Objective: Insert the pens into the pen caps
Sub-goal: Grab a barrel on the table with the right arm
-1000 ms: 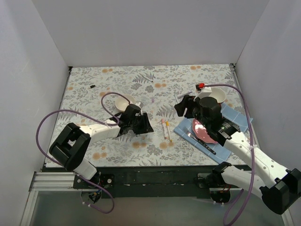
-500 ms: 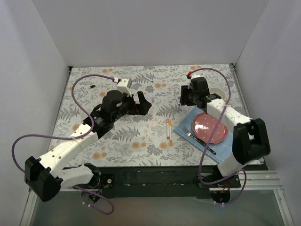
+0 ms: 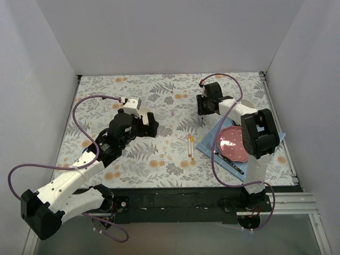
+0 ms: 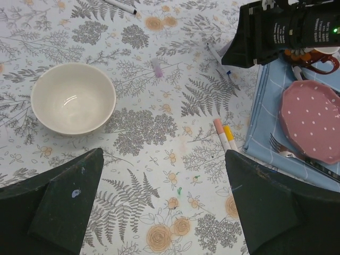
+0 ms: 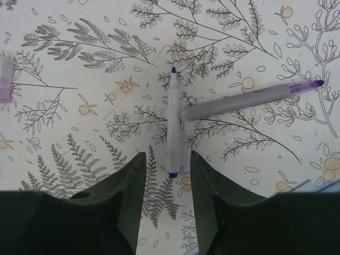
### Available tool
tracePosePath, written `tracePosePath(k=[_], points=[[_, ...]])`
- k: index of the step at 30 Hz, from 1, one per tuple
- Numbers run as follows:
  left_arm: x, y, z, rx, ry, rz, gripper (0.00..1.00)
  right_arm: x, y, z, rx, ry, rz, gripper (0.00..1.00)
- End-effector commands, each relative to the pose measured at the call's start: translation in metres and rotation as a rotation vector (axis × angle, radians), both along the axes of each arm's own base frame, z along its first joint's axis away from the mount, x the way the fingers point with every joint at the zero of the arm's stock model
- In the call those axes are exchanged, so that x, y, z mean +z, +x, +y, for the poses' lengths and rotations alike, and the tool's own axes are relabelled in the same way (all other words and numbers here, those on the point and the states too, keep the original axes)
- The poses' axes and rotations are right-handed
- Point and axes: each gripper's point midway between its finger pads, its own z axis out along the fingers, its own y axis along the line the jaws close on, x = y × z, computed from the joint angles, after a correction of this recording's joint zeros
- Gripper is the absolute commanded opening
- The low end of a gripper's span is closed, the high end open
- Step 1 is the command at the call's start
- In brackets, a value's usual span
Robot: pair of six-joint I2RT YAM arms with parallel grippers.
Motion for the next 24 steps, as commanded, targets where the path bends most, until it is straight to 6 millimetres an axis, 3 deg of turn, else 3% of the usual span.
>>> tracePosePath(k=[1, 7, 12, 19, 22, 24], points=[[0.014, 0.006, 0.013, 0.064, -0.003, -0.063, 0.98, 0.003, 0.015, -0.004, -0.007, -0.04, -0.032, 0.45], [0.021, 0.008, 0.02, 0.104, -0.015, -0.086, 0.98, -0.014, 0.011, -0.003, -0.003, -0.038, -0.012, 0.38], [0.025, 0.009, 0.024, 0.13, -0.022, -0.087, 0.98, -0.026, -0.003, 0.0, 0.002, -0.024, 0.017, 0.33], [0.023, 0.008, 0.023, 0.136, -0.024, -0.052, 0.98, -0.034, -0.013, 0.001, -0.003, -0.129, 0.028, 0.29], [0.026, 0.005, 0.023, 0.132, -0.039, -0.048, 0.98, -0.039, -0.016, 0.002, 0.003, -0.13, 0.039, 0.16], [0.026, 0.002, 0.02, 0.116, -0.048, -0.039, 0.98, -0.038, -0.017, 0.003, 0.01, -0.126, 0.043, 0.02]])
